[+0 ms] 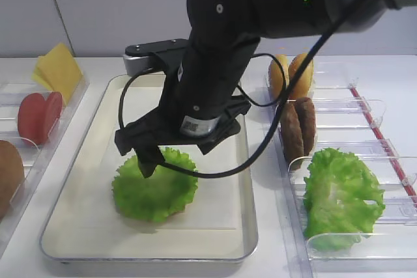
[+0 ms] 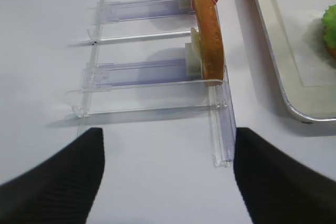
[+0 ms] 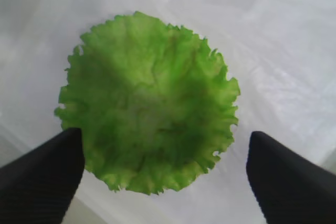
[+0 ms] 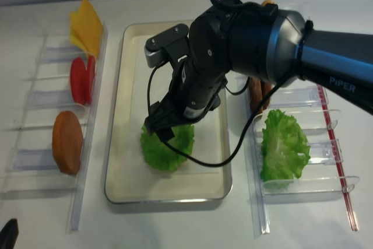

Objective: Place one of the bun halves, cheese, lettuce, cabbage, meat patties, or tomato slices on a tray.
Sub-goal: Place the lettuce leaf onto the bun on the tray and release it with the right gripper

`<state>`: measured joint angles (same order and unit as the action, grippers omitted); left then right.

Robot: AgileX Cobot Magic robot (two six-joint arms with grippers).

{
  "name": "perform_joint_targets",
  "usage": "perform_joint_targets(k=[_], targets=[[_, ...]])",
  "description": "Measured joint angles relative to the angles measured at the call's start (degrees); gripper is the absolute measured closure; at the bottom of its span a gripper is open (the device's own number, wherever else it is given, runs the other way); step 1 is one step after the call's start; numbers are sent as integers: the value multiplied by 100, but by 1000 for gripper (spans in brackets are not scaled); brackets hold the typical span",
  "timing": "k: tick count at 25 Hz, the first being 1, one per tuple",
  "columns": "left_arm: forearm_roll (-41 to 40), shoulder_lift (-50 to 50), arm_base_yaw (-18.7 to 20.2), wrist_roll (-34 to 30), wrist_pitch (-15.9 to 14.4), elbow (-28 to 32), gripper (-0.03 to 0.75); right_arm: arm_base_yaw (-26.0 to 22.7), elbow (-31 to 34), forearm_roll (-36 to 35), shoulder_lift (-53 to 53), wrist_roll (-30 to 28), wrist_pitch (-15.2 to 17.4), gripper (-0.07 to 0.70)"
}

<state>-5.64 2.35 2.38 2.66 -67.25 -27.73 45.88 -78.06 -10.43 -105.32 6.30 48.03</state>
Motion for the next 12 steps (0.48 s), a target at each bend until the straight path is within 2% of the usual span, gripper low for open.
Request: perform_joint_targets(k=[5,12], targets=[[0,0,0,0,0,0,197,0,-390,315,196,-189,621,-21],[0,0,0,0,0,0,197,0,-488,571,767,-415,1126,-22]])
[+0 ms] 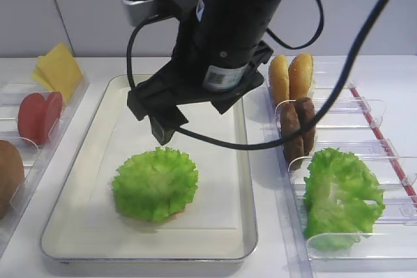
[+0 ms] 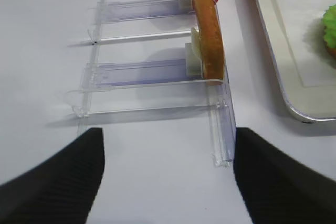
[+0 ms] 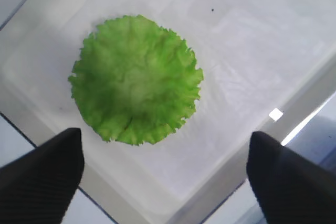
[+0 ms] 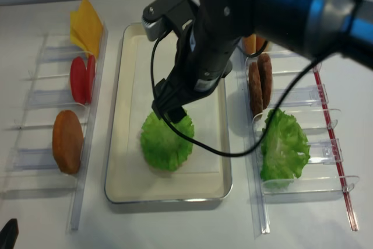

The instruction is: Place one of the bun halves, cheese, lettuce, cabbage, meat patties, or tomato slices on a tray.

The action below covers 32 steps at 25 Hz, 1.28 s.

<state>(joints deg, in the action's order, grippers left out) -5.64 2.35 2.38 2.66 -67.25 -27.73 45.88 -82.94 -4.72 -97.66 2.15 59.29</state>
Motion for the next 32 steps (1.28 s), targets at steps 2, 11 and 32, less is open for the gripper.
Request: perform_joint_targets(k=[2,11,32], targets=[[0,0,0,0,0,0,197,0,0,36,199,-11,126,-22],[0,0,0,0,0,0,197,0,58,44,997,-24,662,-22],[0,0,0,0,0,0,197,-428,1325,339,3517,88,881,-22]])
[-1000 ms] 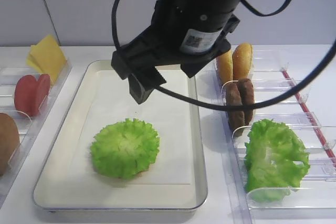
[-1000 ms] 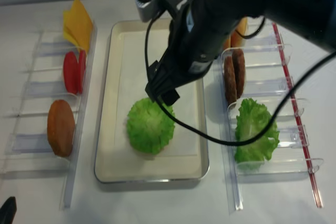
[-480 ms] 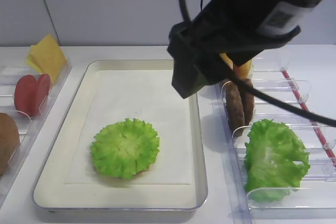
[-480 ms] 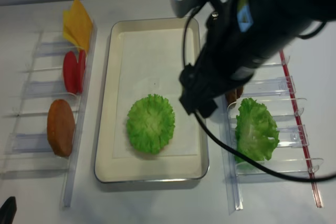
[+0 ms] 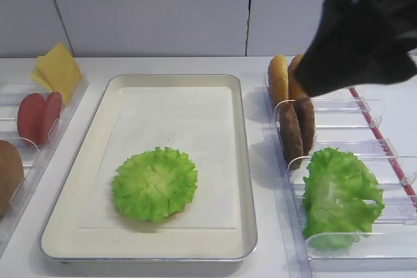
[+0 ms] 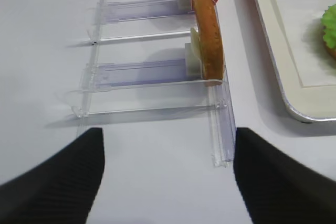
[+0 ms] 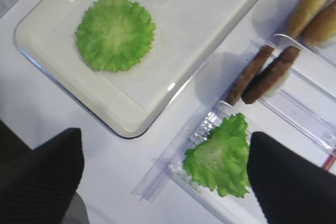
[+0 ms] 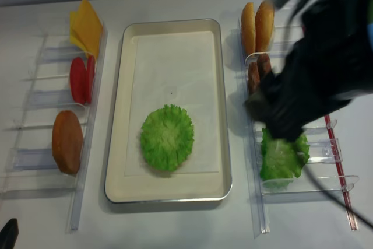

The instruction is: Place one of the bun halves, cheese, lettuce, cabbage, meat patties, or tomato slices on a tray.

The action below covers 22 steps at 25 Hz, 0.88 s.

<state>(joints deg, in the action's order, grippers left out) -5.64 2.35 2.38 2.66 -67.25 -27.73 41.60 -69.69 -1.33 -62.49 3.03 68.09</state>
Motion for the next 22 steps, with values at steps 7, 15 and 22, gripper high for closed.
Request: perform_joint_targets(k=[7,15,22], targets=[[0,0,0,0,0,0,197,-2050,611,-1010,1301,-1200,30,-22],[0,0,0,0,0,0,197,-2316,1734,-839,3177,-1198,147,-22],[0,0,0,0,0,0,197,-2316,2793,-406,4413,-674,454,-22]])
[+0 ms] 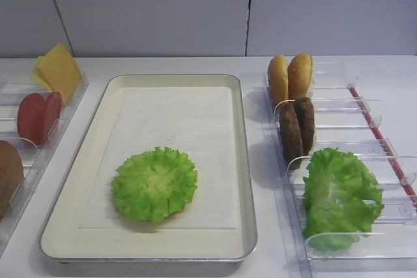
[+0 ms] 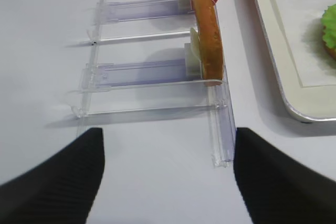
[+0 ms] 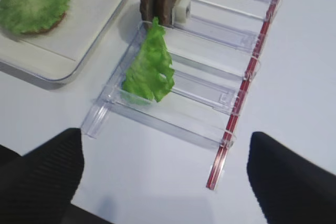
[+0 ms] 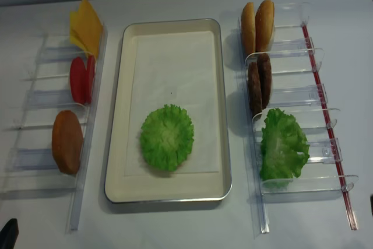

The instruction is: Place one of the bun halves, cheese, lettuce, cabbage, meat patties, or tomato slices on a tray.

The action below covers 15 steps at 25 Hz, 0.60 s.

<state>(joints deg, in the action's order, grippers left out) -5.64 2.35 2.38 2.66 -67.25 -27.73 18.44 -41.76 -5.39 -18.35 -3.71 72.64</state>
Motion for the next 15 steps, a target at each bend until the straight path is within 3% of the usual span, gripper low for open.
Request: perform_joint_targets(k=[15], targets=[[0,0,0,0,0,0,197,-622,486,73,1068,140,62,-22]])
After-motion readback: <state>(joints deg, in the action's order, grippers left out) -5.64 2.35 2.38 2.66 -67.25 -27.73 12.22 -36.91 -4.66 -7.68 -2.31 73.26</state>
